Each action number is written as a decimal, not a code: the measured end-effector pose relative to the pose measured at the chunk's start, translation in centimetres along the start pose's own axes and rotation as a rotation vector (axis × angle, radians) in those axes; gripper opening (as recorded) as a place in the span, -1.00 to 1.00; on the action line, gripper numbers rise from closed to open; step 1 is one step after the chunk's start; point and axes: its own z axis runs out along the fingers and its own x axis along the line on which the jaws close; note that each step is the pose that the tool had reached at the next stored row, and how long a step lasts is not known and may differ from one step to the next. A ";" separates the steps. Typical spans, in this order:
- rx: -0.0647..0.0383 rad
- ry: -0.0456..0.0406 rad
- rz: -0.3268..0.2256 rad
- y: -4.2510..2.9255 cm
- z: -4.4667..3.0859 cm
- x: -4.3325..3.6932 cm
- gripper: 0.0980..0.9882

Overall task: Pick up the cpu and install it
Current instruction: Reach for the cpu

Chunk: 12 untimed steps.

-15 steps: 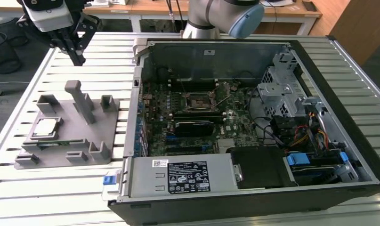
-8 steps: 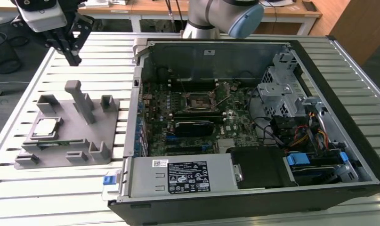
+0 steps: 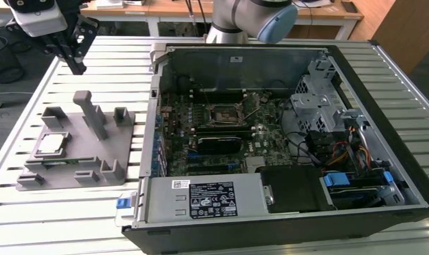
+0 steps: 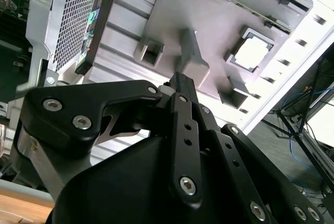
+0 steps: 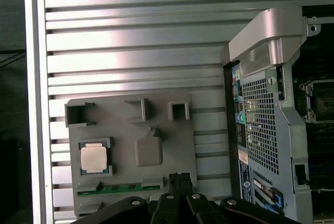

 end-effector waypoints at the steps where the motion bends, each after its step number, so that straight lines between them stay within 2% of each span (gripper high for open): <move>1: 0.000 0.0001 0.000 -0.01 0.00 0.12 -0.98; 12: 0.000 0.0002 0.000 -0.11 0.06 1.49 -0.98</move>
